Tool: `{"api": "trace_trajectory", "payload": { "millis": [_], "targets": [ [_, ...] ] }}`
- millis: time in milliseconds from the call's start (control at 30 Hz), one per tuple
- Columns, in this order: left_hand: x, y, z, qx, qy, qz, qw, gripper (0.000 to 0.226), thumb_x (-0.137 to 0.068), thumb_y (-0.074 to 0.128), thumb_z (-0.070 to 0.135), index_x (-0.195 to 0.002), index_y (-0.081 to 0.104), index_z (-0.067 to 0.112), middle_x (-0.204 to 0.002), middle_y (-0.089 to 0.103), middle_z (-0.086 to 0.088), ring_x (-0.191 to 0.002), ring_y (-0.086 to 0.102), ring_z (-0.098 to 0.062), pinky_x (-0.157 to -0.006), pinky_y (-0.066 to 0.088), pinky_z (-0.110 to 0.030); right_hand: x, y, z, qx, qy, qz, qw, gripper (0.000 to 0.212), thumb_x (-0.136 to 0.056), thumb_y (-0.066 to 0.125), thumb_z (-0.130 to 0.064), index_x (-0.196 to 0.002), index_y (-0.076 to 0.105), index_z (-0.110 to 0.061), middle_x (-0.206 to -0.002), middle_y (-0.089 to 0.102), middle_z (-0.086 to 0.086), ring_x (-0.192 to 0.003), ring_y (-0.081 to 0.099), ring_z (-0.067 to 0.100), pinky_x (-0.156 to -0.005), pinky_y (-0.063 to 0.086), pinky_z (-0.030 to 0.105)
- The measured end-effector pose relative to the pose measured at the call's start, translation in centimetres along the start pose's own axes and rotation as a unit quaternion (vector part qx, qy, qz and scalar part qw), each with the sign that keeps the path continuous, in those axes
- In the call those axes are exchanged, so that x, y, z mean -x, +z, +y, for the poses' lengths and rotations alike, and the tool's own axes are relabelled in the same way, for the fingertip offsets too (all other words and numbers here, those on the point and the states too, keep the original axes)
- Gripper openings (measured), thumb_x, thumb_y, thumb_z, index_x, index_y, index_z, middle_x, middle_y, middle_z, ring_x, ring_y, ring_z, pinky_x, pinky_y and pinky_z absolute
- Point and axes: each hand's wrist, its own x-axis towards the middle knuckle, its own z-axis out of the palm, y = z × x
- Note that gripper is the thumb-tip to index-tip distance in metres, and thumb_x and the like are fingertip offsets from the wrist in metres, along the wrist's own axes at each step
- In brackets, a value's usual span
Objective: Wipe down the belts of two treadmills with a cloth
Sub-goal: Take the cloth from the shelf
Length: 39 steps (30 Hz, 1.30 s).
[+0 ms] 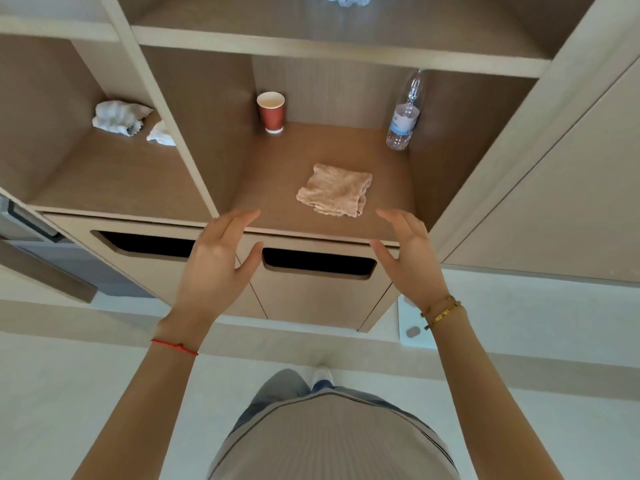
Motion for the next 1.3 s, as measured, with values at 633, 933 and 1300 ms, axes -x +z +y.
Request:
{"api": "trace_trajectory", "payload": {
  "millis": [633,933,1300],
  "targets": [
    [-10.8,11.8,-9.1,-0.043,-0.047,-0.154,0.986,0.047,-0.099,0.052,0.029,-0.143,0.050,0.014,-0.142,0.053,-0.010,-0.136,0.044,-0.032,-0.111,0.035,-0.051,-14.9,9.9,5.7,0.069,0.139,-0.050,0.987,0.061,-0.094,0.057,-0.036,-0.145,0.037,-0.008,-0.141,0.044,0.013,-0.121,0.042,0.033,-0.099,0.040,0.046],
    [-10.7,13.8,-9.5,-0.047,-0.072,-0.177,0.980,0.053,-0.093,0.039,0.037,-0.136,0.055,0.010,-0.139,0.054,-0.011,-0.129,0.046,-0.032,-0.110,0.038,-0.055,-17.3,14.7,8.3,0.136,0.177,-0.105,0.969,0.087,-0.093,0.049,-0.057,-0.154,0.013,-0.005,-0.161,0.013,0.011,-0.149,0.007,0.027,-0.122,0.000,0.048],
    [-10.7,14.0,-9.2,-0.057,-0.082,-0.185,0.978,0.050,-0.093,0.044,0.035,-0.134,0.057,0.010,-0.139,0.053,-0.011,-0.129,0.045,-0.031,-0.110,0.039,-0.055,-16.3,15.4,7.7,0.104,0.110,0.026,0.988,0.033,-0.086,0.070,-0.028,-0.102,0.058,-0.003,-0.105,0.058,0.014,-0.096,0.050,0.032,-0.083,0.045,0.045]
  ]
}}
